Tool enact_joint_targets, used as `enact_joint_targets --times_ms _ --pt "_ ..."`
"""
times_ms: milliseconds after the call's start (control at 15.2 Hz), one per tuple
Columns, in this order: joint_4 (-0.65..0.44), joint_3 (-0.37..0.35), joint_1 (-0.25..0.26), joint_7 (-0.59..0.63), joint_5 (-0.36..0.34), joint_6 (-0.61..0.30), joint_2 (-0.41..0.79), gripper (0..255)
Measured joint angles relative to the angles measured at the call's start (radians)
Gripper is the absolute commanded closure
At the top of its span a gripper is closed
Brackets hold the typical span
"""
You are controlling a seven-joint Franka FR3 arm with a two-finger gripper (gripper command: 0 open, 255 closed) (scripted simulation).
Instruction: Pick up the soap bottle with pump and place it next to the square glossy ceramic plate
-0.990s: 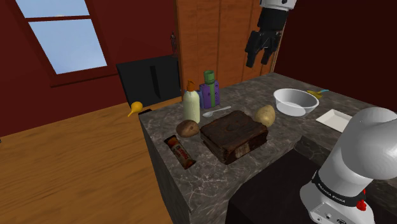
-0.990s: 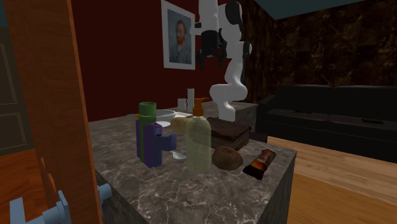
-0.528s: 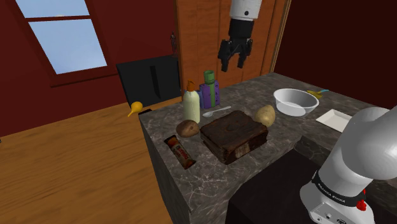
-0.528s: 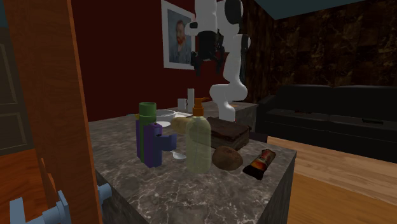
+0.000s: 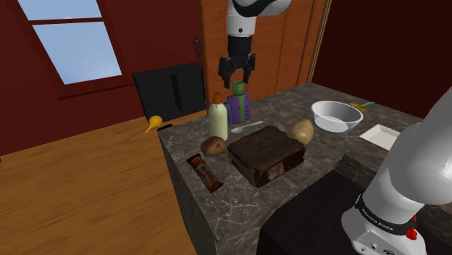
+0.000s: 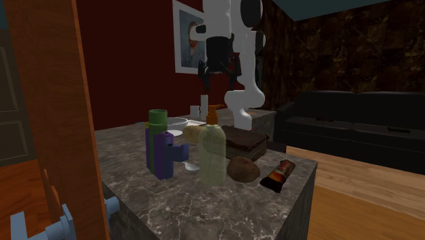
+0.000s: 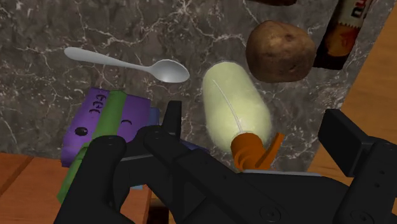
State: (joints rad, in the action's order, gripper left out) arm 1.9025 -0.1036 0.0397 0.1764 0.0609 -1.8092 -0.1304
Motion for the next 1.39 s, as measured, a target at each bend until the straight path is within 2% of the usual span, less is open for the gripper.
enact_joint_targets --times_ms 330,462,924,1320,1386 --pt "-0.201 -0.018 0.014 0.038 -0.042 0.012 0.216 0" --pt "-0.236 -0.022 0.019 0.047 -0.051 0.014 0.256 0" --pt "-0.175 -0.023 0.022 0.051 -0.055 -0.068 0.279 0" --pt "-0.166 -0.023 0.023 0.052 -0.055 -0.079 0.28 0" --pt "-0.166 -0.023 0.023 0.052 -0.055 -0.079 0.28 255"
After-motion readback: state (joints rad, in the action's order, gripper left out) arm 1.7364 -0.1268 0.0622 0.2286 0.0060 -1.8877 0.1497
